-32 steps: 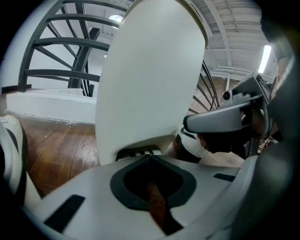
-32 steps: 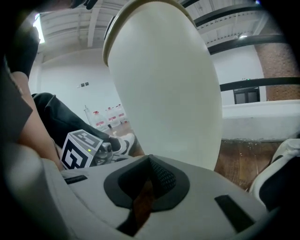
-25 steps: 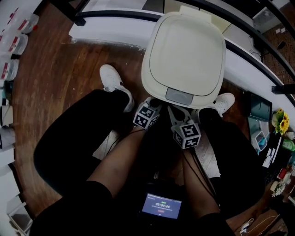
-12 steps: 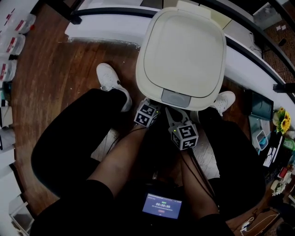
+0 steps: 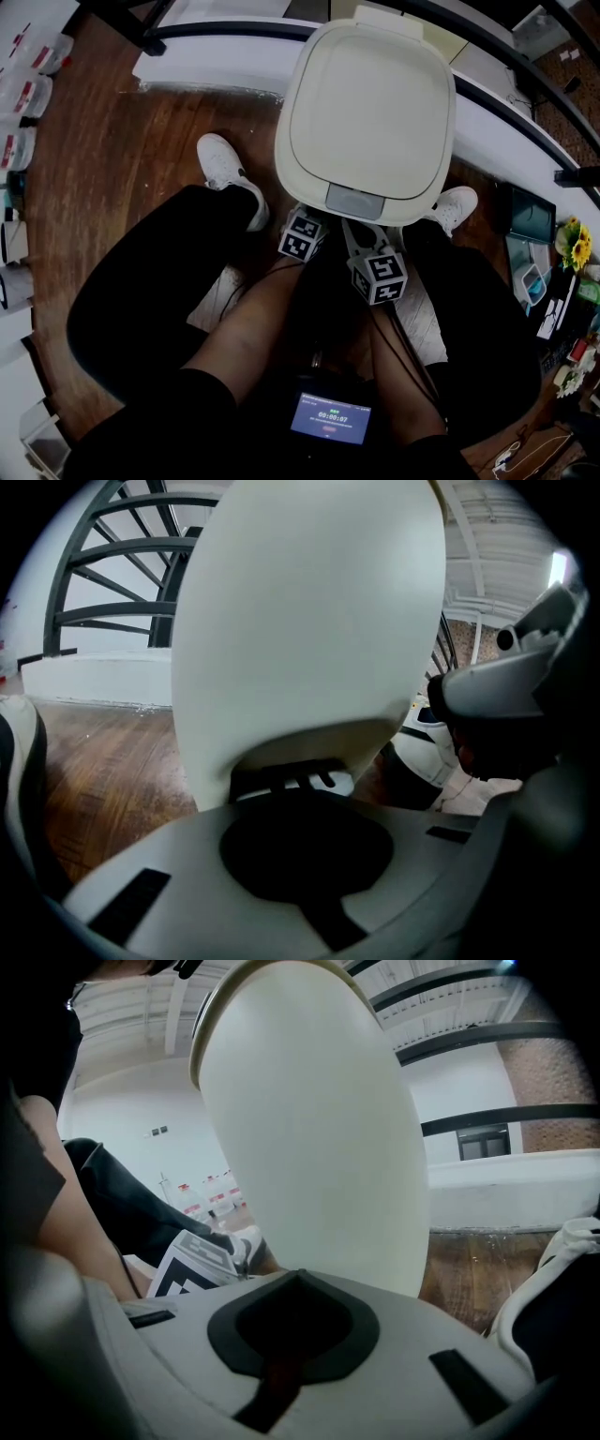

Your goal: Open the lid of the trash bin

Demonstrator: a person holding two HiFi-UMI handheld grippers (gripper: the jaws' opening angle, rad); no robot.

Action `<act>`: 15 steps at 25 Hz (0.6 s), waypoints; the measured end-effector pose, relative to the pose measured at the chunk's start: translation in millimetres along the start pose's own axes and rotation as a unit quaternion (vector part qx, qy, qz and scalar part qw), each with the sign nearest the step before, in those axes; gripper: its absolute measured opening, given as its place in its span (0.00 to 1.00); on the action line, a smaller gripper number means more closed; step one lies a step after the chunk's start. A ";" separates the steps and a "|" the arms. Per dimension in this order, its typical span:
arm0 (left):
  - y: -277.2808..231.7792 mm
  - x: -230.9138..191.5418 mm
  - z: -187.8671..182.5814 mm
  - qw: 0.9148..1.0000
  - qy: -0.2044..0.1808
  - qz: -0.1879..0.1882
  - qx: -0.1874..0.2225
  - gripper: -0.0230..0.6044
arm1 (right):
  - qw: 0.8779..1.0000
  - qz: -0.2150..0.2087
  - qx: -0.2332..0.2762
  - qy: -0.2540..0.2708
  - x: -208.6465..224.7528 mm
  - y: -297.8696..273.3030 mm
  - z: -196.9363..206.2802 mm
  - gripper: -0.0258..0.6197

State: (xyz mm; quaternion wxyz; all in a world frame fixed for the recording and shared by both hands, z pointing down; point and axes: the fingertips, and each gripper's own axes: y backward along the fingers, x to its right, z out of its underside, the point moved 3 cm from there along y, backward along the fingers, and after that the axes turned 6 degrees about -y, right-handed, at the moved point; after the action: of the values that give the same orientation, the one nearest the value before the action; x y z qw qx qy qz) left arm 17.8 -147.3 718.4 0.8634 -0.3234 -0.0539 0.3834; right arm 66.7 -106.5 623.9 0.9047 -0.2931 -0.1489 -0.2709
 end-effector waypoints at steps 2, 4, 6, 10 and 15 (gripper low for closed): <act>-0.3 -0.1 0.4 1.000 0.000 0.002 -0.007 0.10 | 1.000 0.000 0.000 0.002 -1.3 0.0 -0.9 0.08; -0.5 -0.2 0.7 1.000 0.001 0.003 -0.012 0.10 | 1.000 -0.002 0.000 0.005 -3.8 -0.6 -1.2 0.08; -0.5 -0.3 1.6 1.000 0.005 0.004 -0.017 0.10 | 1.000 -0.004 -0.001 0.007 -5.5 -1.3 0.8 0.08; -1.5 -0.9 3.1 1.000 0.011 0.005 -0.026 0.10 | 1.000 -0.007 -0.008 0.007 -8.6 -1.4 3.6 0.08; -2.6 -1.0 3.9 0.999 0.011 0.010 -0.034 0.10 | 1.000 -0.005 -0.004 0.006 -7.9 -0.4 1.3 0.08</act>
State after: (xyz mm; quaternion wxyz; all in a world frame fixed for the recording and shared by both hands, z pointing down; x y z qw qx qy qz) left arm 17.4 -147.2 723.2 0.8486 -0.3577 -0.0543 0.3859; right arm 60.0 -102.8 621.7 0.9030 -0.2943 -0.1436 -0.2782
